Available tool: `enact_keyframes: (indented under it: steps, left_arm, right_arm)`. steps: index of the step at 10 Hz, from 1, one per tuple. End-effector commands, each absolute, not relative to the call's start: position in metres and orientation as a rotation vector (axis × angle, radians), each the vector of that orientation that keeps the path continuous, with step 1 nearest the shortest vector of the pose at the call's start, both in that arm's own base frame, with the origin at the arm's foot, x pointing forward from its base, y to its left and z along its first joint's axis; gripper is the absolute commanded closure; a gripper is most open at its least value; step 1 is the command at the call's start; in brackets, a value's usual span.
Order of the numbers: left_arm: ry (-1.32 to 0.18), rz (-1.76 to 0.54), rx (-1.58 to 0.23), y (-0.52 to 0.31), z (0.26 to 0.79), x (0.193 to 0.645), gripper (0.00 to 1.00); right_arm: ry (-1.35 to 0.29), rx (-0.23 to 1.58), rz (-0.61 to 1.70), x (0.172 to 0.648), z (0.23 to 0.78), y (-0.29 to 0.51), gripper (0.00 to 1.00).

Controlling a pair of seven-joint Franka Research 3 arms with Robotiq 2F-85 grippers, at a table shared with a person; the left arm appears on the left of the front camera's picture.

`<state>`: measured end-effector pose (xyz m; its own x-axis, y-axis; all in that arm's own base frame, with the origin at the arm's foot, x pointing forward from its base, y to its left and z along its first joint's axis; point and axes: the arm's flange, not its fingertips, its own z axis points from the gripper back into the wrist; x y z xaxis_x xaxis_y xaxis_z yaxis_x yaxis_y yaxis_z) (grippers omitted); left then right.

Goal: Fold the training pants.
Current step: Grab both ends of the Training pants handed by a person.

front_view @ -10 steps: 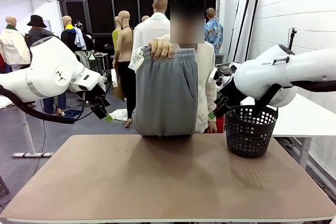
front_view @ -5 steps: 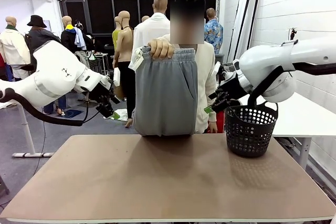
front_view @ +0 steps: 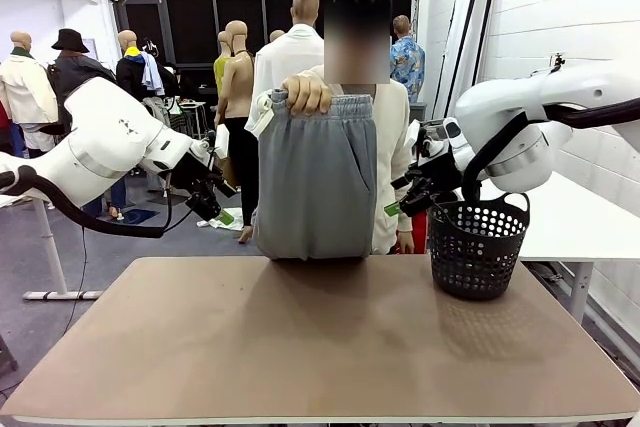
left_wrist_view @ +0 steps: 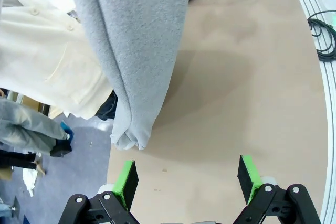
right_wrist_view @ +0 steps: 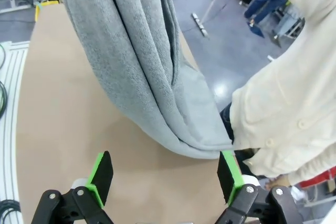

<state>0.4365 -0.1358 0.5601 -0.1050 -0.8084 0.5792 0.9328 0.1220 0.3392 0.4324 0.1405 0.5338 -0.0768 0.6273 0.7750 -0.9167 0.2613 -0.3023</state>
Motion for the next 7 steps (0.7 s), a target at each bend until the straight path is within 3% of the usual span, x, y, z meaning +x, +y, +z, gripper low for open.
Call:
enact_keyframes:
  steps: [1,4,7]
  left_arm:
    - [-0.786,-1.503,-0.203,-0.139,0.560,0.435,0.00]
    - [-0.782,-1.486,-0.190,-0.138,0.560,0.436,0.00]
    - [-0.877,-1.536,-0.261,-0.142,0.559,0.457,0.00]
  right_arm:
    - [-1.006,0.389,1.322,0.430,0.536,0.141,0.00]
    - [-0.987,0.364,1.320,0.430,0.534,0.141,0.00]
    - [-1.030,0.481,1.372,0.446,0.529,0.152,0.00]
